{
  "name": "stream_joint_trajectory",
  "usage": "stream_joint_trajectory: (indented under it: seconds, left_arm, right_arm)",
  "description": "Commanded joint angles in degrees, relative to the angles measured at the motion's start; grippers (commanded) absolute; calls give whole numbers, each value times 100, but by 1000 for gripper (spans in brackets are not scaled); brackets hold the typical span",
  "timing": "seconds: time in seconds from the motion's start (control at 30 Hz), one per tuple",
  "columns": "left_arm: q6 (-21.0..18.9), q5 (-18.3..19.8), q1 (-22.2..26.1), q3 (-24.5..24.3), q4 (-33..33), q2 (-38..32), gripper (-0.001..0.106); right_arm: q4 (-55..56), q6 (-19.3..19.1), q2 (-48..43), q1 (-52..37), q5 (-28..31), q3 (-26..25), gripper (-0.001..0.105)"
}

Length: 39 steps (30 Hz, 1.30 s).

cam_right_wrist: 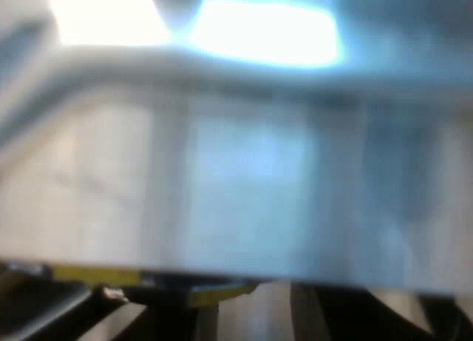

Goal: Put the handle in the coffee machine

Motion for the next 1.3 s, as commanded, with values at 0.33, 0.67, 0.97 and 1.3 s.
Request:
stream_joint_trajectory:
  seconds: [0.33, 0.67, 0.97, 1.3]
  left_arm:
    - [-109, 536, -94, -10, 92, -57, 0]
    - [-80, 514, -94, -10, 107, -57, 0]
    - [-208, 514, -94, -10, 156, -57, 0]
    - [-466, 442, -94, -10, 109, -57, 0]
  right_arm:
    - [-1208, 25, -770, 77, -428, -349, 29]
    - [1576, 884, -1446, 168, -586, -68, 29]
    - [3250, 1620, -2182, 168, -989, 499, 29]
    - [3540, 1620, -3144, 168, -1138, 1324, 29]
